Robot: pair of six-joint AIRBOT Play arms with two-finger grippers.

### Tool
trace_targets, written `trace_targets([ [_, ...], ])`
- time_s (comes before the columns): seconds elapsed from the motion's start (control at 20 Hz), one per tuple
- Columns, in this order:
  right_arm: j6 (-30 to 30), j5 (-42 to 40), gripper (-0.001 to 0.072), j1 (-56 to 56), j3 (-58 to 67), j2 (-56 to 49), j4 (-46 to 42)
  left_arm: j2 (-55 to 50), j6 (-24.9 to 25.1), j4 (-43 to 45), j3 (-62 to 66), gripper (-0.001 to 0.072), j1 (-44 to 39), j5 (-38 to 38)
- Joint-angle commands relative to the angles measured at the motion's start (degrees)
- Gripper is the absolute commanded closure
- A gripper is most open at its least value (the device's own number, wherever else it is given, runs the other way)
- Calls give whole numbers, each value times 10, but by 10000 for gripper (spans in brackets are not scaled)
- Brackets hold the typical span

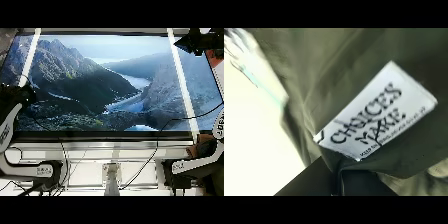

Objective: Fold the clothes and pants, and hang the long-sleeved shirts on hangers.

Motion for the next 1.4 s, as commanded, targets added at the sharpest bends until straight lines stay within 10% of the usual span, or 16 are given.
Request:
trace_targets([
  [0.0,0,1,693,0,0,0,-2,106,-91,1,20,701,-48,-36],
  [0.2,0,3,692,1,0,0,-2,258,-234,-31,87,702,-111,-98],
  [0.4,0,0,693,10,0,0,-2,382,-402,-116,128,703,-174,-369],
  [1.1,0,-23,689,-48,2,14,-3,63,-370,-408,127,698,-493,-418],
  [1.15,0,-28,658,-54,2,14,-3,41,-366,-409,127,653,-518,-417],
  [1.25,0,-34,343,-62,2,14,-3,10,-322,-409,127,166,-563,-415],
  [1.35,0,-42,225,-63,2,14,-3,2,-315,-395,127,112,-593,-408],
])
